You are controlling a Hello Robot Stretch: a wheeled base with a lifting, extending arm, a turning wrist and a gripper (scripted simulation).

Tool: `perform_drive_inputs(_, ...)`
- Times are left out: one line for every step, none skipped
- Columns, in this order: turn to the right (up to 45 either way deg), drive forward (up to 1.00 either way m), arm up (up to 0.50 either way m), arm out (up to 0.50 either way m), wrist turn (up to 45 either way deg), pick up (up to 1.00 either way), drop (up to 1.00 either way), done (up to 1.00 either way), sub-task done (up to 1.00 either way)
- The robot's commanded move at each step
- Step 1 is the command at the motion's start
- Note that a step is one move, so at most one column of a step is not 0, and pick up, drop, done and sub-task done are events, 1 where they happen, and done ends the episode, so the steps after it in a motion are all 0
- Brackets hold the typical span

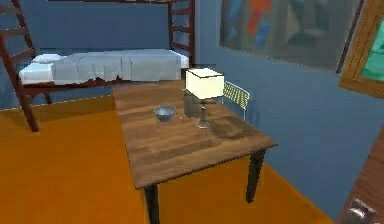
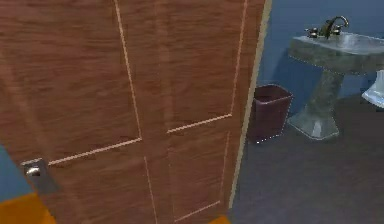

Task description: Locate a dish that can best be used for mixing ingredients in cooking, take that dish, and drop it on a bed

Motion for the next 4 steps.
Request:
perform_drive_inputs(0.0, 0.25, 0.0, 0.0, 0.0, 0.0, 0.0, 0.0, 0.0)
perform_drive_inputs(-45.0, 0.0, 0.0, 0.0, 0.0, 0.0, 0.0, 0.0, 0.0)
perform_drive_inputs(-45.0, 0.0, 0.0, 0.0, 0.0, 0.0, 0.0, 0.0, 0.0)
perform_drive_inputs(-9.0, 0.0, 0.0, 0.0, 0.0, 0.0, 0.0, 0.0, 0.0)
